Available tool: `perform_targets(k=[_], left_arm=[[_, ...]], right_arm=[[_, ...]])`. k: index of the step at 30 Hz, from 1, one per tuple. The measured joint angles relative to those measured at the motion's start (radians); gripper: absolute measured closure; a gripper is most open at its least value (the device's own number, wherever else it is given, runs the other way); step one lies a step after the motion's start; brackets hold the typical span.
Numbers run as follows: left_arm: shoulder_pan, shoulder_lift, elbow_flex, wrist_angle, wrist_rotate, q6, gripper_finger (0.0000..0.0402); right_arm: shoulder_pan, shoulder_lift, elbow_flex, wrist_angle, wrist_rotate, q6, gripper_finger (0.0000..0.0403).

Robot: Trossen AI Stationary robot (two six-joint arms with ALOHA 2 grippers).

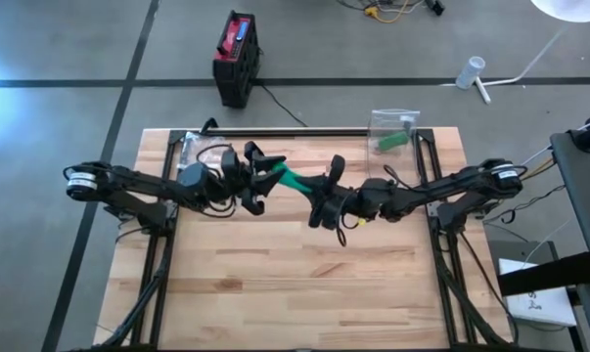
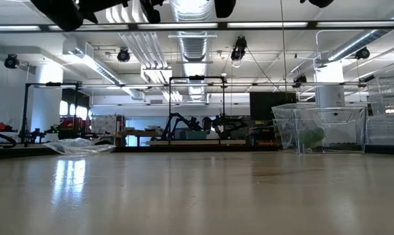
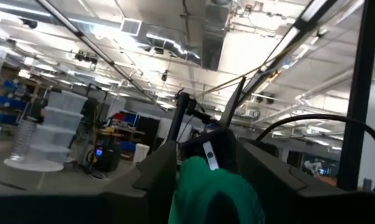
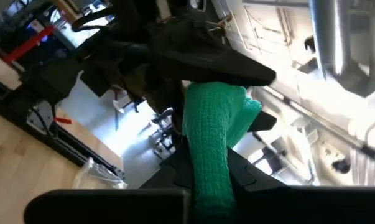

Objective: Roll bandage
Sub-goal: Roll the dark green bandage

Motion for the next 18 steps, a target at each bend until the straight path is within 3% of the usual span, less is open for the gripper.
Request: perform_targets(k=[4,9,13,18], left_arm=[[0.002,-0.017,0.007,-0.035,0.002,0.067,0.0241],[0.002,-0.104,0.012,-0.172,-0.004,0.265,0.0223],[-0.010,-0.188,0.079,-0.469,-0.009,0.406,0.0204],[-0.034,-0.190,0.279,-0.932,-0.001,0.449,0.0178]], right_arm=[[0.014,-0.001,0.017,-0.054,0.017,-0.051,0.0379],[0.023,-0.006,0.022,-0.089,0.045,-0.106,0.0379],[0.008,-0.025,0.022,-0.147,0.047,-0.093,0.0382],[-0.030,-0.031,0.022,-0.176,0.038,-0.106,0.0380]])
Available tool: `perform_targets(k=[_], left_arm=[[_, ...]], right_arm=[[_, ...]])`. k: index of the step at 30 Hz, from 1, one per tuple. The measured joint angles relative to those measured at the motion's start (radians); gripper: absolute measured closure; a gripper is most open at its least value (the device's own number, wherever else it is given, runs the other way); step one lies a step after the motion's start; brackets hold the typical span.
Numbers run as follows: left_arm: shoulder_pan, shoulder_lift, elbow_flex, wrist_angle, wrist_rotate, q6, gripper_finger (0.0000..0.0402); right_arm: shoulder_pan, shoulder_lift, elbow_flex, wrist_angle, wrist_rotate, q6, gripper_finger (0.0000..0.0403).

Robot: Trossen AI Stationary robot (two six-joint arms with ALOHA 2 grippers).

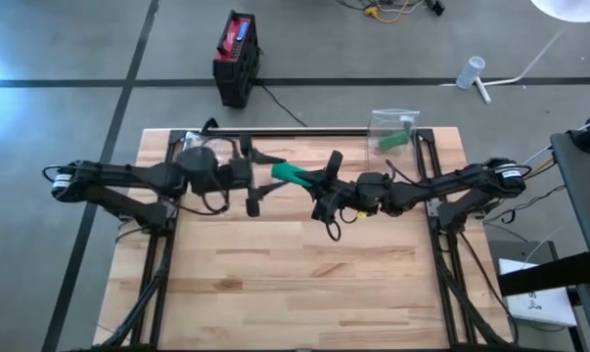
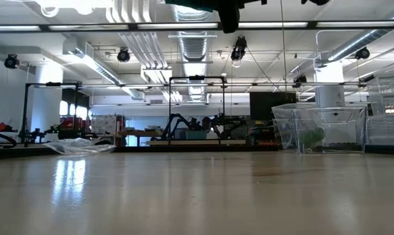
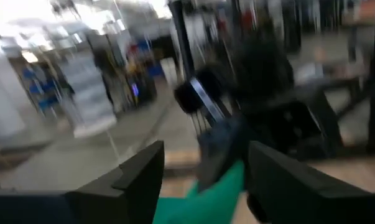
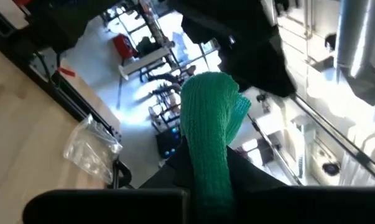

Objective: Roll bandage
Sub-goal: Roll the dark green bandage

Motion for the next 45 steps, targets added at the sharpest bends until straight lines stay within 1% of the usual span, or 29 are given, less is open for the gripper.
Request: perform_targets(k=[2,6,11,15,19,22,25,30,33,34,35,38,39,40,45], left_arm=[[-0.018,0.037,0.079,-0.147,-0.001,0.032,0.0169],[-0.051,0.131,0.219,-0.364,-0.003,0.113,0.0159],[-0.054,0.234,0.383,-0.655,-0.132,0.102,0.0157],[-0.056,0.274,0.472,-0.812,-0.209,0.093,0.0159],[-0.062,0.283,0.527,-0.943,-0.271,0.090,0.0170],[-0.063,0.274,0.532,-0.951,-0.278,0.084,0.0181],[-0.065,0.274,0.532,-0.948,-0.273,0.084,0.0192],[-0.066,0.292,0.529,-0.927,-0.227,0.084,0.0218],[-0.066,0.321,0.528,-0.928,-0.226,0.084,0.0249],[-0.065,0.328,0.528,-0.930,-0.217,0.080,0.0264],[-0.064,0.333,0.527,-0.934,-0.186,0.076,0.0282],[-0.058,0.332,0.527,-0.918,-0.059,0.070,0.0349],[-0.058,0.332,0.527,-0.907,-0.036,0.068,0.0372],[-0.058,0.330,0.527,-0.900,-0.029,0.069,0.0383],[-0.057,0.306,0.526,-0.849,-0.003,0.073,0.0379]], right_arm=[[-0.017,-0.001,0.000,-0.007,-0.041,0.000,0.0380],[-0.047,-0.001,0.000,-0.027,-0.104,0.041,0.0379],[-0.055,-0.001,0.000,-0.057,-0.131,0.062,0.0379],[-0.053,-0.003,0.000,-0.067,-0.146,0.071,0.0377],[-0.053,-0.026,0.000,-0.125,-0.161,0.133,0.0380],[-0.053,-0.046,0.000,-0.157,-0.193,0.174,0.0380],[-0.053,-0.051,0.001,-0.173,-0.198,0.207,0.0377],[-0.053,-0.051,0.001,-0.182,-0.204,0.328,0.0376],[-0.050,-0.056,0.001,-0.185,-0.201,0.403,0.0373],[-0.047,-0.062,0.000,-0.188,-0.194,0.424,0.0370],[-0.043,-0.065,0.000,-0.189,-0.181,0.437,0.0365],[-0.022,-0.095,0.000,-0.246,-0.159,0.459,0.0340],[-0.017,-0.104,0.000,-0.262,-0.159,0.478,0.0329],[-0.011,-0.114,0.001,-0.281,-0.159,0.503,0.0316],[0.028,-0.165,0.001,-0.413,-0.132,0.617,0.0247]])
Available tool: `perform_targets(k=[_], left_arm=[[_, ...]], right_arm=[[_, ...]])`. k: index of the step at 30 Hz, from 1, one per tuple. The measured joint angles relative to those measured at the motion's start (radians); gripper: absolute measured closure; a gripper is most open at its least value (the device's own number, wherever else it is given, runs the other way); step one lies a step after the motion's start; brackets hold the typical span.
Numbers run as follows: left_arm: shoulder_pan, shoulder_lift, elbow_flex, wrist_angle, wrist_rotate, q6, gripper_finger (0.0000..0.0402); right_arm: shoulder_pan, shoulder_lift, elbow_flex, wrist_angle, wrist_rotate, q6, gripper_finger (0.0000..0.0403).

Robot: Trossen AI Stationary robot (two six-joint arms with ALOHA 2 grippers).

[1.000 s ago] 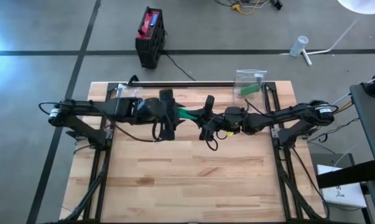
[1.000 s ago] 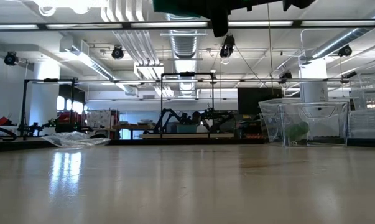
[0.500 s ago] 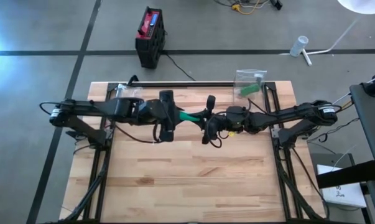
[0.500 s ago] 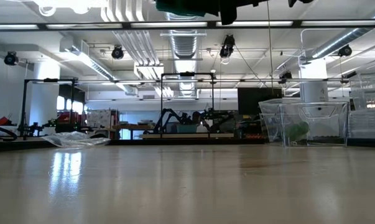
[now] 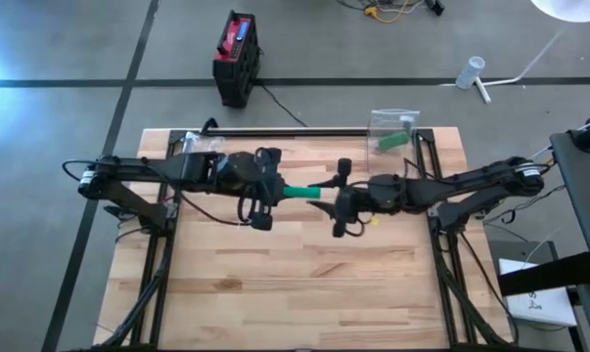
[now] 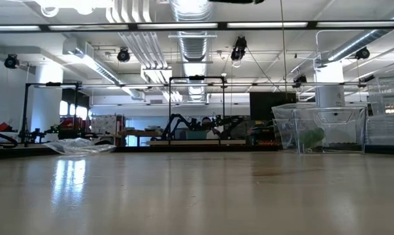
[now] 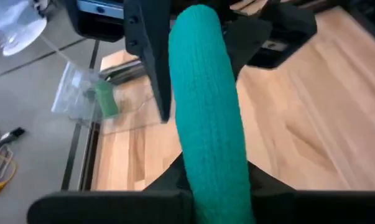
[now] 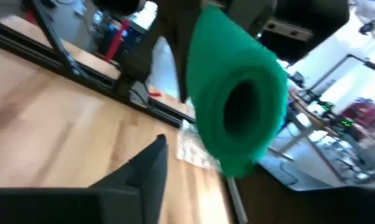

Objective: Roll bandage
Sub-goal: Roll the dark green bandage

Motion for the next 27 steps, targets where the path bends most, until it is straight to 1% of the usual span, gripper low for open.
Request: perform_targets(k=[2,4,8,11,17,20,23,27], left_arm=[[0.001,-0.002,0.000,0.017,0.029,0.002,0.0386],[0.003,-0.002,-0.003,0.041,0.080,0.003,0.0390],[0.002,-0.003,-0.024,0.141,0.171,0.004,0.0390],[0.002,-0.004,-0.055,0.192,0.168,0.026,0.0390],[0.008,-0.004,-0.120,0.325,0.148,0.063,0.0390],[0.008,-0.004,-0.146,0.368,0.091,0.095,0.0390],[0.008,-0.004,-0.154,0.373,0.041,0.127,0.0390],[0.008,-0.004,-0.181,0.426,0.030,0.170,0.0390]], right_arm=[[0.024,-0.032,0.000,-0.030,-0.003,0.026,0.0221],[0.044,-0.062,0.000,-0.053,-0.007,0.054,0.0198],[0.072,-0.100,0.000,-0.070,-0.007,0.101,0.0164],[0.084,-0.110,0.000,-0.065,-0.010,0.109,0.0152],[0.082,-0.091,0.000,0.004,-0.014,0.112,0.0149],[0.083,-0.076,-0.001,0.016,-0.021,0.125,0.0150],[0.082,-0.069,-0.002,0.043,-0.019,0.189,0.0158],[0.081,-0.069,-0.001,0.057,-0.017,0.310,0.0179]])
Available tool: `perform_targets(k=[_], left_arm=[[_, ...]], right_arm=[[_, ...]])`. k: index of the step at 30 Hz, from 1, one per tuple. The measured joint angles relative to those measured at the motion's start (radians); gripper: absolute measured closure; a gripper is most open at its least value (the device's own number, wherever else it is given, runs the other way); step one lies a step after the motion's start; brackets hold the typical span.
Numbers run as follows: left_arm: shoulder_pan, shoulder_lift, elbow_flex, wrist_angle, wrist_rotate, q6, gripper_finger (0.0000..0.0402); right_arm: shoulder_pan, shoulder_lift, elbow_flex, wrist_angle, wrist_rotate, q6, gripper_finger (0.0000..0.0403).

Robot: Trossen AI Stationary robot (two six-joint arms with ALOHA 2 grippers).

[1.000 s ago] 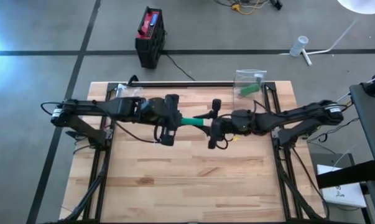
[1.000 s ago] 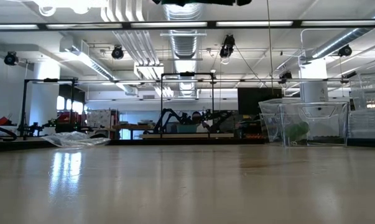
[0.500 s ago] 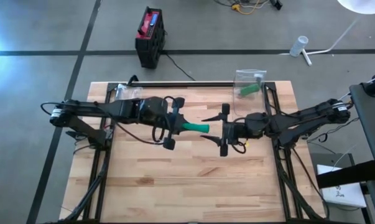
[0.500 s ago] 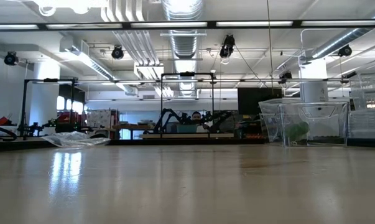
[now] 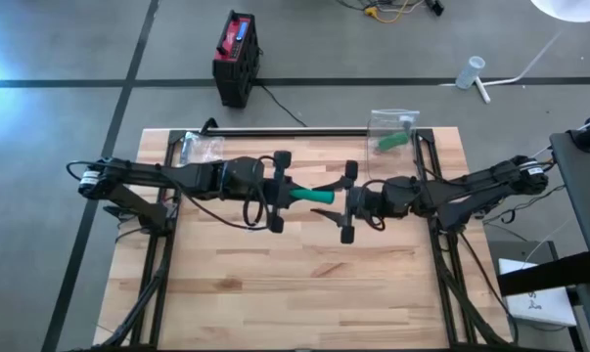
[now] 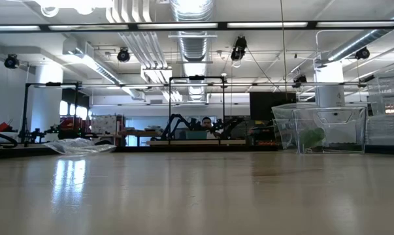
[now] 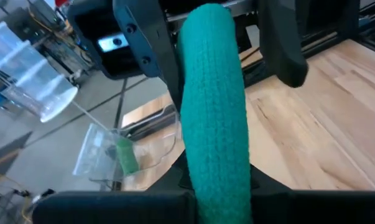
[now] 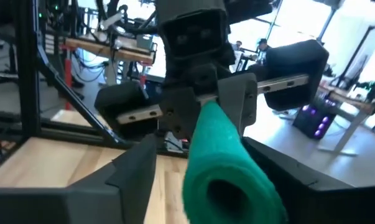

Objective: Roll bandage
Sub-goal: Roll the dark green bandage, then put the rolled dark green bandage into the transparent zip bag

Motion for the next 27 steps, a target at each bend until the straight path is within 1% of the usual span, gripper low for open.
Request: perform_targets(k=[3,6,9,13,14,15,17,20,24,27], left_arm=[[0.000,0.000,-0.021,0.037,-0.001,0.024,0.0385],[0.000,0.000,-0.034,0.041,-0.001,0.034,0.0370],[0.000,0.000,-0.036,0.041,-0.002,0.043,0.0357],[0.000,-0.002,-0.036,0.040,0.005,0.043,0.0353],[0.000,-0.002,-0.035,0.040,0.005,0.043,0.0352],[0.001,-0.002,-0.035,0.039,0.005,0.042,0.0352],[0.002,-0.005,-0.035,0.027,0.003,0.020,0.0350],[0.010,-0.029,-0.035,-0.034,0.005,-0.032,0.0339],[0.036,-0.093,-0.047,-0.169,0.002,-0.107,0.0310],[0.062,-0.157,-0.094,-0.234,-0.005,-0.181,0.0280]], right_arm=[[0.000,-0.001,0.000,0.000,0.000,0.043,0.0204],[0.000,-0.001,0.000,-0.008,0.001,0.077,0.0241],[0.000,-0.001,0.000,-0.008,0.001,0.087,0.0294],[-0.001,-0.001,0.000,-0.011,-0.001,0.059,0.0376],[-0.001,-0.001,0.000,-0.016,-0.002,0.053,0.0385],[-0.001,-0.001,0.001,-0.023,-0.002,0.047,0.0387],[-0.001,-0.001,0.002,-0.034,0.005,0.045,0.0380],[-0.002,-0.001,0.002,-0.063,0.022,0.037,0.0373],[-0.001,-0.009,0.002,-0.137,0.057,0.038,0.0389],[-0.002,-0.007,0.001,-0.200,0.057,0.050,0.0389]])
